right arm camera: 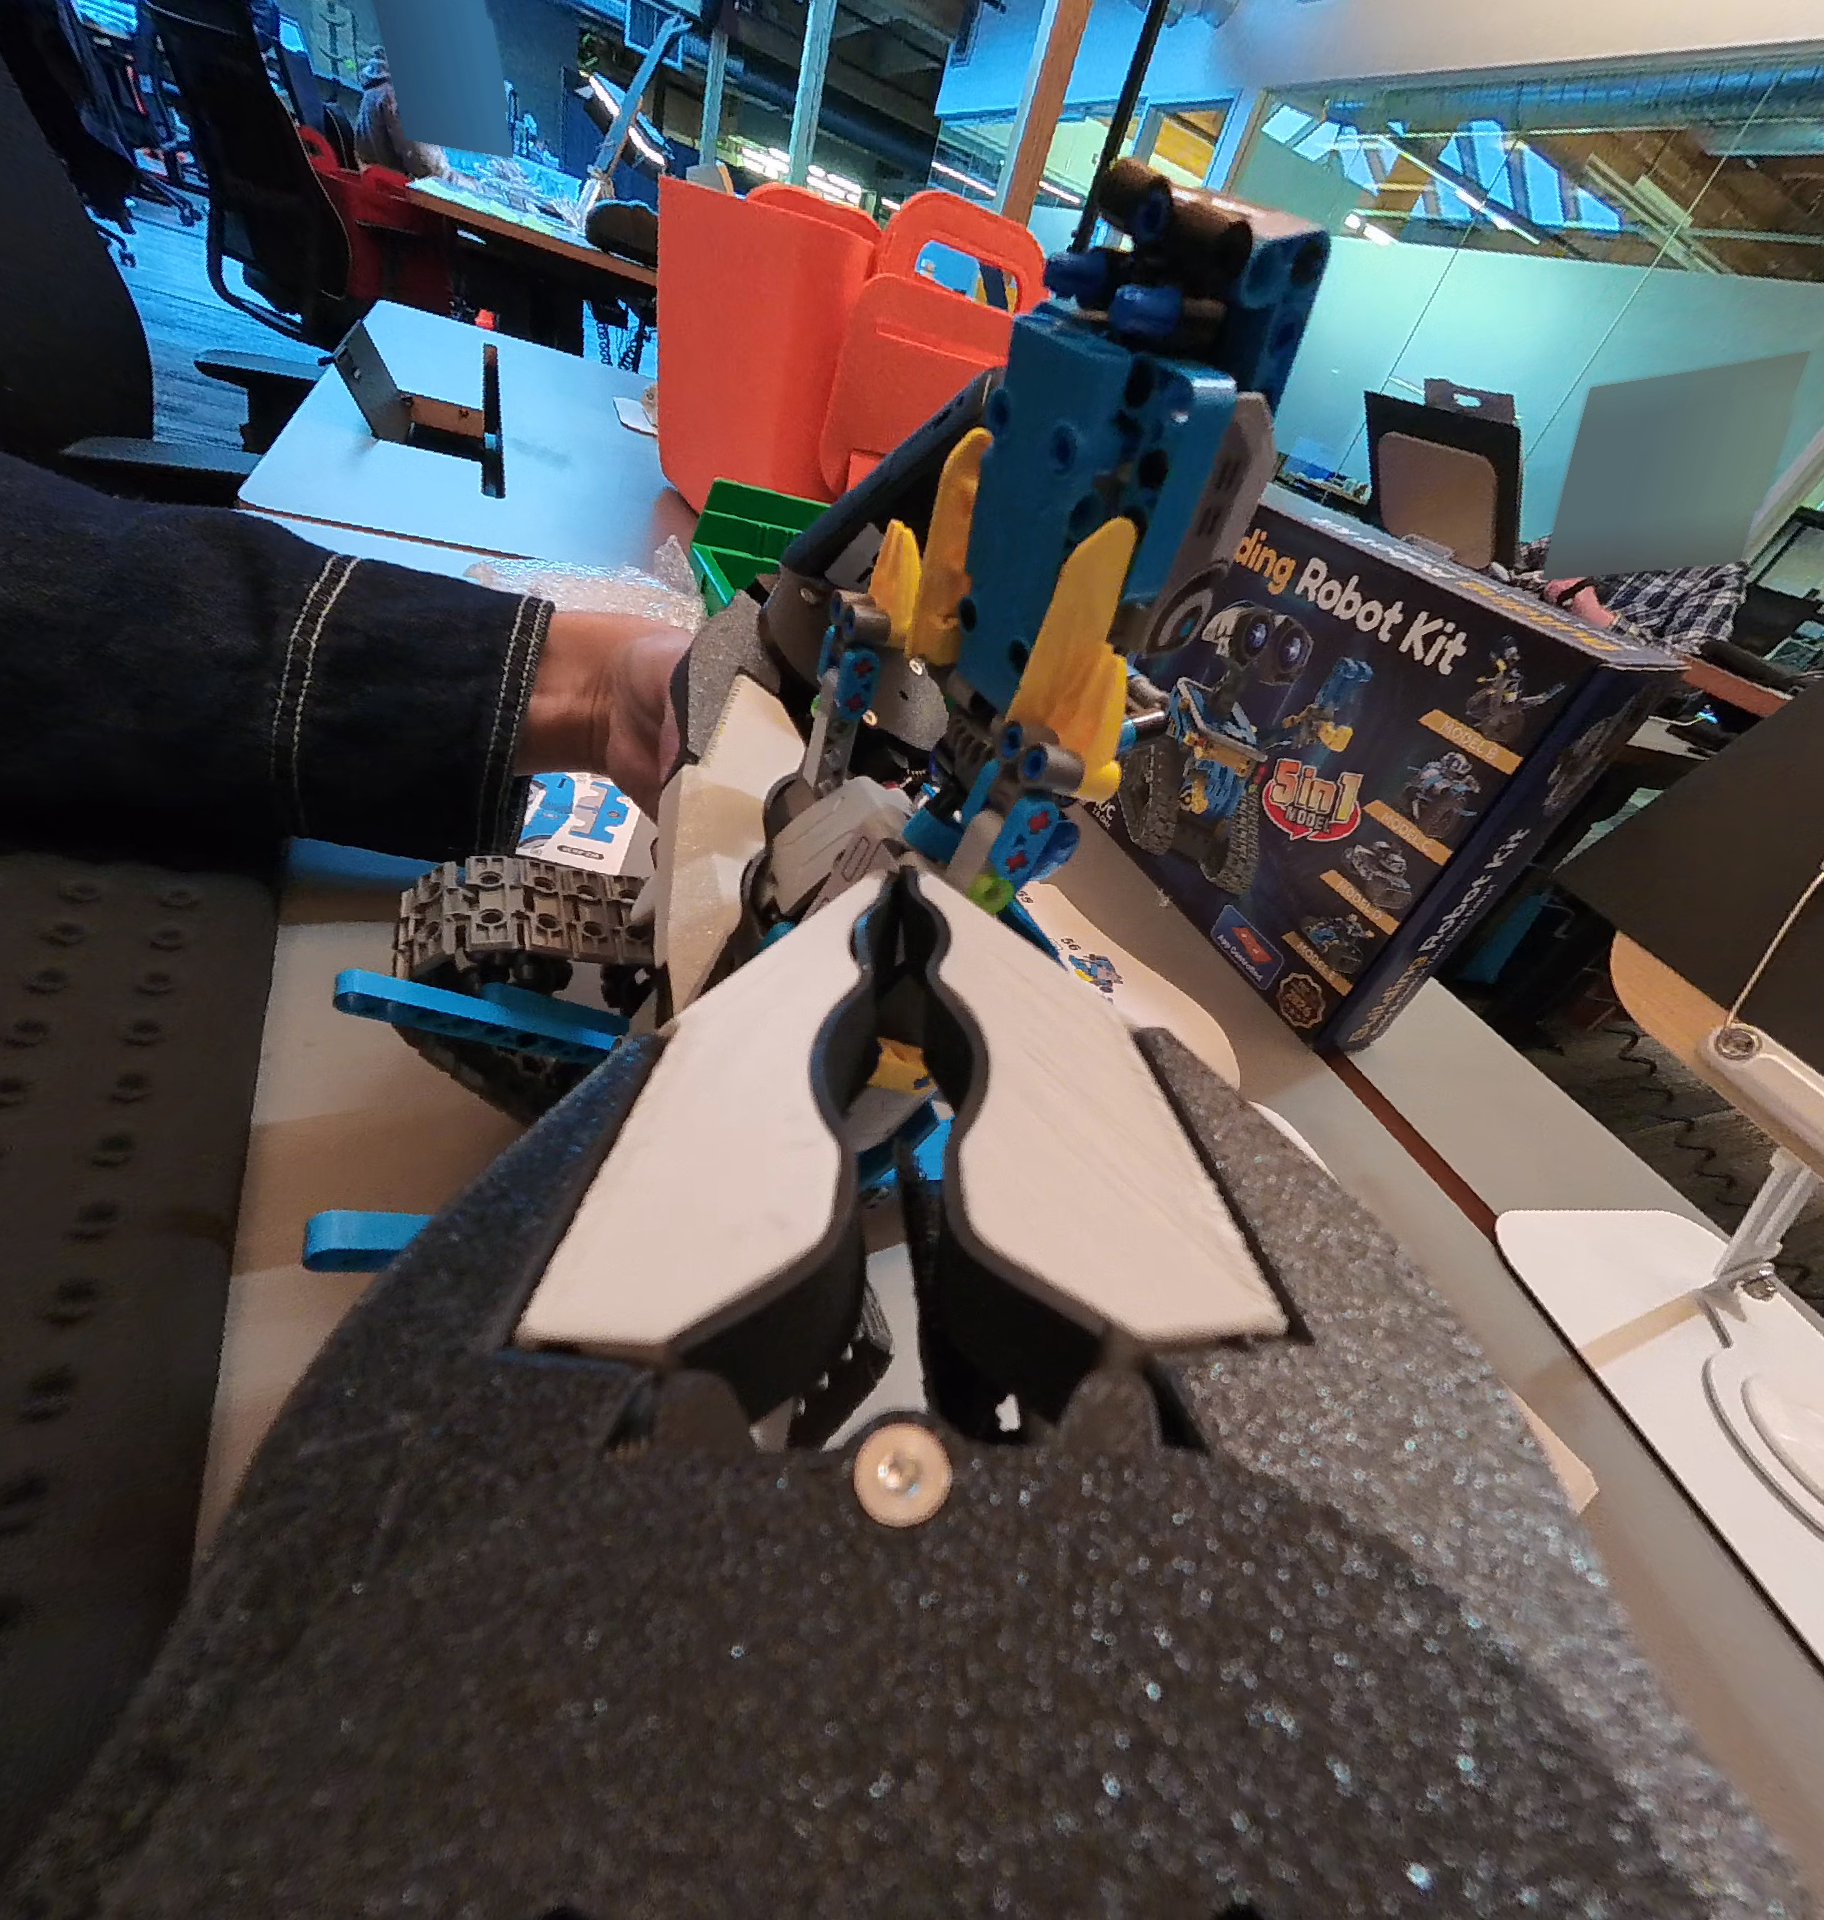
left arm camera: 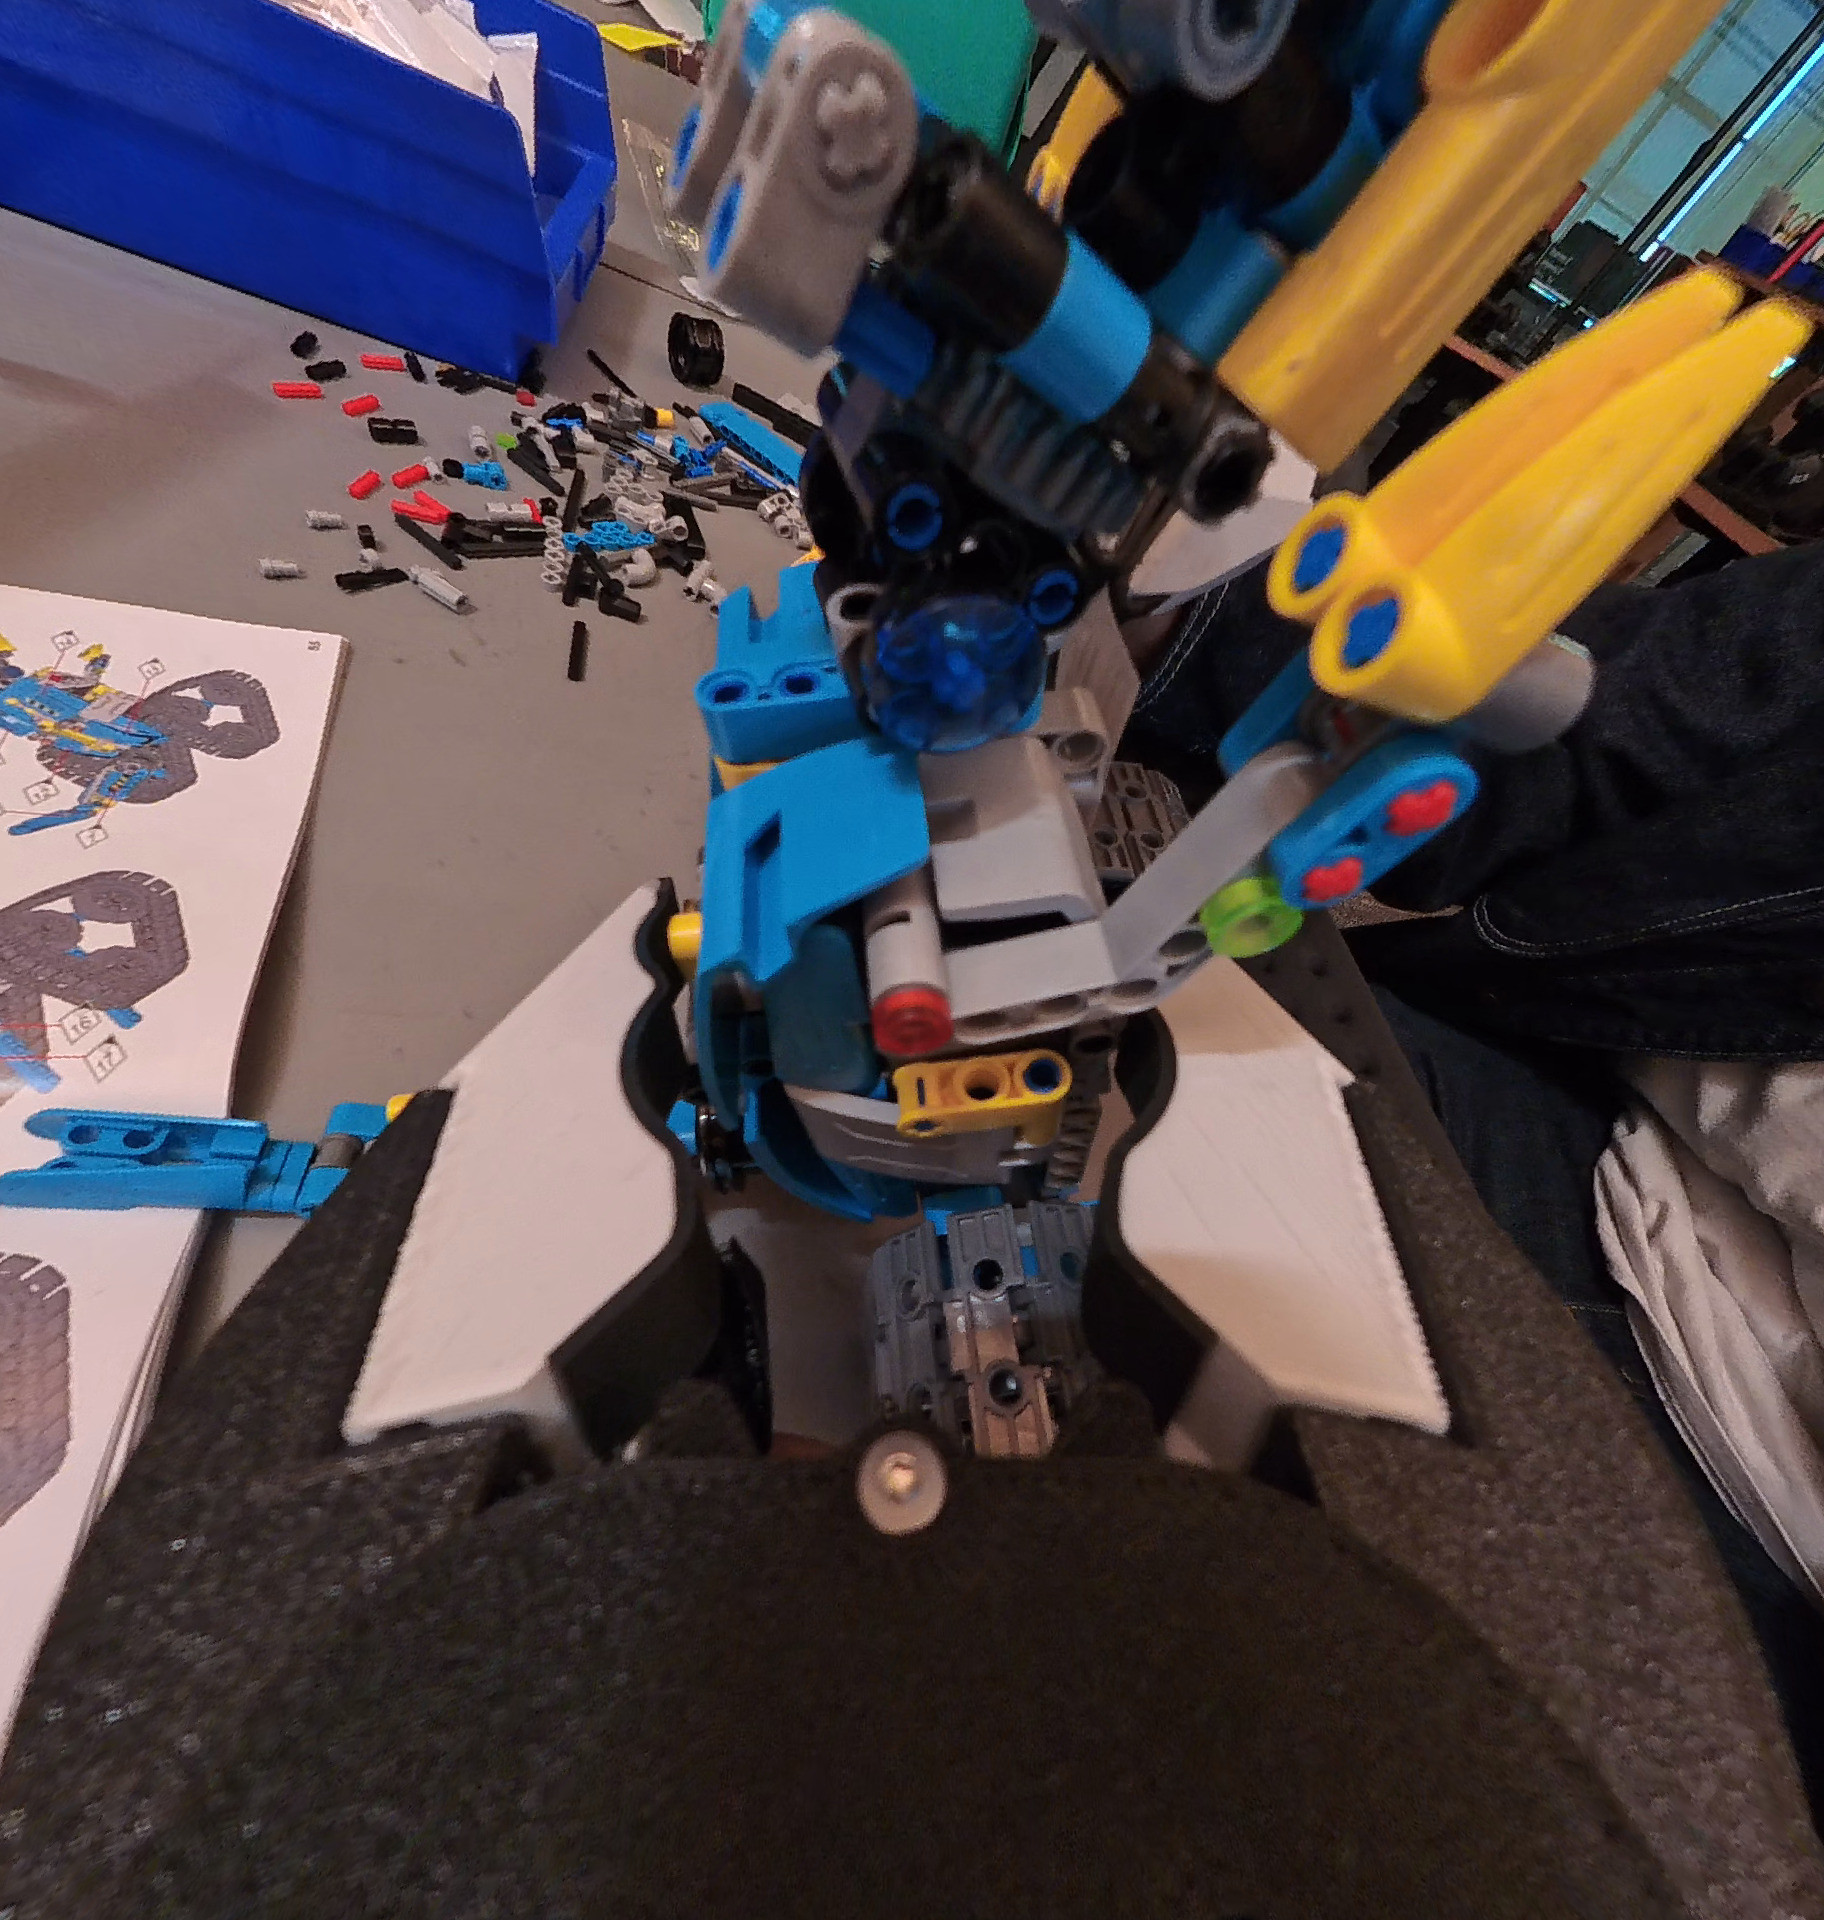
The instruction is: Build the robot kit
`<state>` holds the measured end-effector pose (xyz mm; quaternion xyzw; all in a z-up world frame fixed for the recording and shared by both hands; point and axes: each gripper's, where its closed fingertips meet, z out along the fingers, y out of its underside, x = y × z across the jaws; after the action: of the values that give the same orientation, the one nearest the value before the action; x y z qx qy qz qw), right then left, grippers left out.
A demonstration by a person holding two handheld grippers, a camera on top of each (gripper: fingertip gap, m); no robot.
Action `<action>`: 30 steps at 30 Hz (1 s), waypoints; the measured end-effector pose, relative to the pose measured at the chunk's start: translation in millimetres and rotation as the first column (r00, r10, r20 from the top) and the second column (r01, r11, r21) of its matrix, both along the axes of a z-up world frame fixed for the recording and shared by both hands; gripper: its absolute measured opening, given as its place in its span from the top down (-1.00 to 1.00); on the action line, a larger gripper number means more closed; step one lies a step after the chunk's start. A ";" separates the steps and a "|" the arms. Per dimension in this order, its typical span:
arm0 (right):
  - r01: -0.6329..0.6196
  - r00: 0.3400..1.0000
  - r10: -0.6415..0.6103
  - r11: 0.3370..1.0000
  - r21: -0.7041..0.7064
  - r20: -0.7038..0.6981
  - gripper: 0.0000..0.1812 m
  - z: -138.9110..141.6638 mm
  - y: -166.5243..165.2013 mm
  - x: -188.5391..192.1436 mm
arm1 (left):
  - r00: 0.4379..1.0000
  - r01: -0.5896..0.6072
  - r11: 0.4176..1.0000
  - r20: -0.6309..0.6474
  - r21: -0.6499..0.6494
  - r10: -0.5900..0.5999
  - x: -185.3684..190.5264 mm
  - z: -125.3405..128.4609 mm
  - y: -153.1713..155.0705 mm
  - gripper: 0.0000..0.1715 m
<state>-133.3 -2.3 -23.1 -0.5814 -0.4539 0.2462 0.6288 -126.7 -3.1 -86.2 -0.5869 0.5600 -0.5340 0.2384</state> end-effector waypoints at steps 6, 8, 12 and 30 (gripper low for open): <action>0.007 1.000 -0.007 1.000 0.009 0.010 1.00 0.1 -0.7 0.6 | 1.000 0.001 1.000 0.001 0.003 -0.001 -0.1 0.3 -0.5 0.02; 0.008 1.000 -0.008 1.000 0.013 0.014 1.00 0.1 -1.2 0.5 | 1.000 0.001 1.000 0.001 0.003 -0.001 -0.2 0.3 -0.8 0.02; 0.008 1.000 -0.008 1.000 0.010 0.016 1.00 0.1 -1.1 0.9 | 1.000 0.002 1.000 0.002 0.002 -0.002 -0.2 0.4 -0.8 0.02; 0.017 0.999 -0.017 1.000 0.024 0.036 1.00 -1.0 -0.9 1.1 | 1.000 0.001 1.000 0.001 0.001 -0.001 -0.2 0.1 -0.7 0.02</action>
<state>-132.3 -3.2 -24.1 -0.5821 -0.4631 0.2250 0.6294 -126.9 -3.7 -86.1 -0.5863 0.5604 -0.5342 0.2385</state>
